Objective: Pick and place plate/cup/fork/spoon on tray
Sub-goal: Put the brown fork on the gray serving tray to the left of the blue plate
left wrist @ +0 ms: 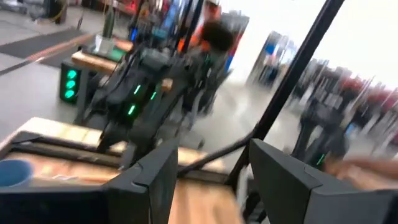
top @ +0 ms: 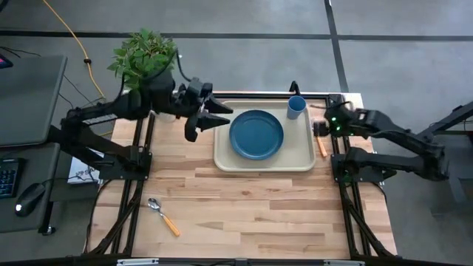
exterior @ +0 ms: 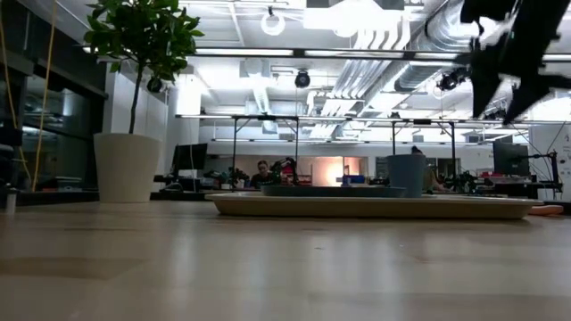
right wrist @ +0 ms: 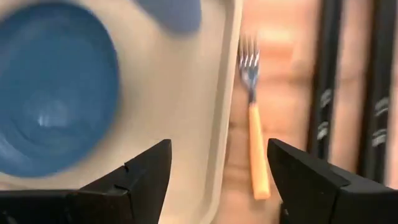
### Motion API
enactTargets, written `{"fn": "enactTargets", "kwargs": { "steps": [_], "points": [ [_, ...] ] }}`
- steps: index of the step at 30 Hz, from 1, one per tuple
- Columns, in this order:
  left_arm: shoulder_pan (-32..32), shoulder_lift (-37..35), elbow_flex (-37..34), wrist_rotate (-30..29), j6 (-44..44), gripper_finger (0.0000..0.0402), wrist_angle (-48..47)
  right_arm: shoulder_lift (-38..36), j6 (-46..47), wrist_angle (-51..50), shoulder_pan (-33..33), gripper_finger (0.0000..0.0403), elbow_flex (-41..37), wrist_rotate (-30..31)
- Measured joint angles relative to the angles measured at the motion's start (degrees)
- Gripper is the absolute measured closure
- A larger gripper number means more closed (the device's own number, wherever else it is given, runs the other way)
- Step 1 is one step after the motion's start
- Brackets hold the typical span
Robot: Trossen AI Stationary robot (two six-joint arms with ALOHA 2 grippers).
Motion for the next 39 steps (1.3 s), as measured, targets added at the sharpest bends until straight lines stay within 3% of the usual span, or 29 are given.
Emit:
{"fn": "enactTargets", "kwargs": {
  "steps": [5,9,18,25,39],
  "points": [
    [-0.1,-5.4,-14.9,0.2,-11.2,0.0220,21.1,1.0,2.3,7.5,-3.5,0.0147,-11.8,-4.8],
    [-0.1,-6.7,-19.7,0.1,-15.5,0.0220,29.1,2.8,5.6,14.2,-5.3,0.0161,-17.2,-5.7],
    [-0.1,-6.7,-19.8,0.0,-16.1,0.0220,30.1,7.8,9.8,18.8,-7.6,0.0230,-18.7,4.4],
    [-0.1,-6.7,-19.8,0.0,-15.8,0.0220,30.1,13.8,6.8,21.6,-8.1,0.0255,-18.7,3.6],
    [-0.1,-6.7,-19.8,0.0,-15.3,0.0220,30.1,25.9,0.9,25.7,-8.1,0.0257,-18.5,2.2]
  ]
}}
